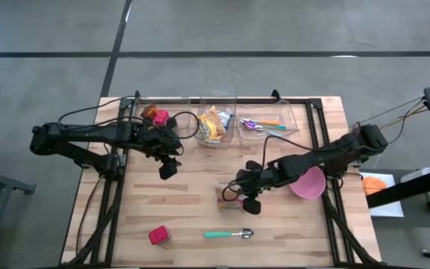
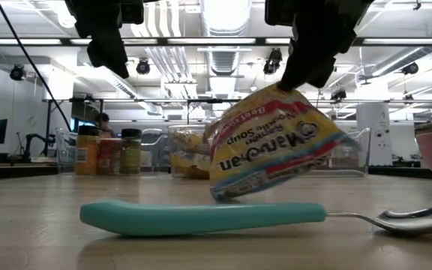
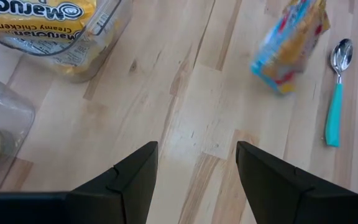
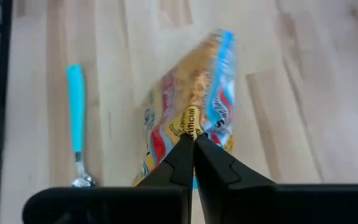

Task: Pick & Place Food Item
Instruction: Put the light blue noodle pack into the middle transparent bin

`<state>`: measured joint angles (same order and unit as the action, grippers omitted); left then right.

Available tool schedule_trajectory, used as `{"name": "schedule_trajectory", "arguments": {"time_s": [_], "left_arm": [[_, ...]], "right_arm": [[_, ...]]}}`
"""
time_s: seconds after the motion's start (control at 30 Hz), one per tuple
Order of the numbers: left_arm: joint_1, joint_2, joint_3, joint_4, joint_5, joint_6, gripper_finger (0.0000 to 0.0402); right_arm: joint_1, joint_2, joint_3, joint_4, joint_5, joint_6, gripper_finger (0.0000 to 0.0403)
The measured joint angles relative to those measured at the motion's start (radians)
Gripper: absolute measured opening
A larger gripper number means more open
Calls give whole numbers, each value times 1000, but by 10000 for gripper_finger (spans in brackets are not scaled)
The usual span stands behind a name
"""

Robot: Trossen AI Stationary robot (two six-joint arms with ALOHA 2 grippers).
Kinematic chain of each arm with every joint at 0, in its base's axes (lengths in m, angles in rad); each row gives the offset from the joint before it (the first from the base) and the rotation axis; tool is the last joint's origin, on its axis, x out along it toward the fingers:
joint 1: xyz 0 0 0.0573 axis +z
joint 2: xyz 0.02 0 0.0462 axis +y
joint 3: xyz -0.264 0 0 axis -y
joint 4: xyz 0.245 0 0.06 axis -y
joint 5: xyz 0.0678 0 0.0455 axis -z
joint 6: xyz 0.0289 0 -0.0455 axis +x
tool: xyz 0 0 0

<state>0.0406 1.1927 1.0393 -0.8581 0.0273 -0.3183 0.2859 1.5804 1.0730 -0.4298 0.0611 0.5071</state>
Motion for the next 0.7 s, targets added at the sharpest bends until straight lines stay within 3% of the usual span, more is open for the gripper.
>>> {"name": "schedule_trajectory", "arguments": {"time_s": [0.5,0.7], "left_arm": [[0,0,0,9,-29,-7,224],[-1,0,0,165,-69,-46,224]], "right_arm": [[-8,-109,0,-16,192,-15,7],[-54,-199,0,-15,261,-21,7]]}}
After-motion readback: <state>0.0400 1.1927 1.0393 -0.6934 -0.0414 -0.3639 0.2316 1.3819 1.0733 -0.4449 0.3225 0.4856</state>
